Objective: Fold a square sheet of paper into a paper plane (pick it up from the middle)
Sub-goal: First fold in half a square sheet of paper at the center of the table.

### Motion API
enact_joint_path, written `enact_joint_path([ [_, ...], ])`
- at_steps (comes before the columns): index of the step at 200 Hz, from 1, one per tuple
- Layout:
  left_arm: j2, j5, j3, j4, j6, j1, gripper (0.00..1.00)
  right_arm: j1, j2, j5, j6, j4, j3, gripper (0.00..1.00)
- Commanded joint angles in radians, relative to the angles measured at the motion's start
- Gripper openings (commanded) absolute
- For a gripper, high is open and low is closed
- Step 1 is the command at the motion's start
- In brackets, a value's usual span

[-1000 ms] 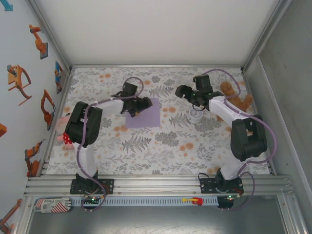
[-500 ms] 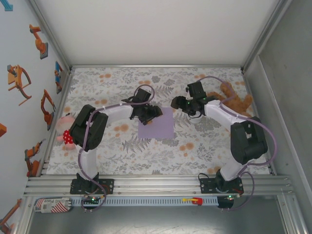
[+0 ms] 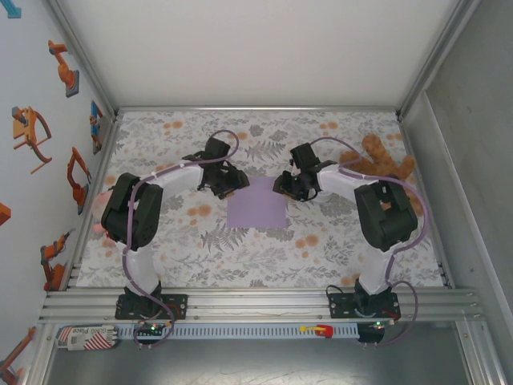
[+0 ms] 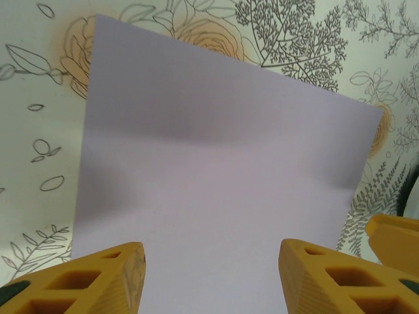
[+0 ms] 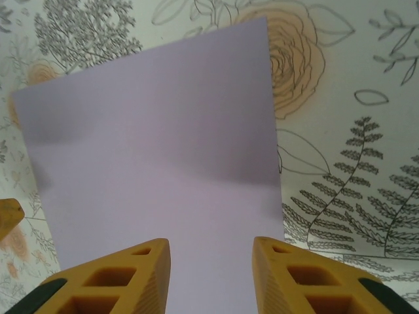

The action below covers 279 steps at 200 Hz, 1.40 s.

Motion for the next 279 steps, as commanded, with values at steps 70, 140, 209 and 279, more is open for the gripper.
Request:
enact_joint_path([
  [70,0.039,0.091,-0.046,0.083,-0.012,0.014,0.57,0.006,0.08,-0.047,-0.015,-0.025,0.034,0.35],
  [140,0.052,0.075,-0.121,0.117,-0.003,0.015,0.62,0.007,0.117,-0.05,-0.017,-0.016,0.038,0.35],
  [209,0.014,0.113,-0.225,0.311,-0.064,0.027,0.74,0.023,0.146,-0.084,-0.014,0.003,0.058,0.33],
  [279,-0.036,0.194,-0.313,0.493,-0.076,0.055,0.85,0.082,0.221,-0.095,-0.025,-0.02,0.163,0.31],
])
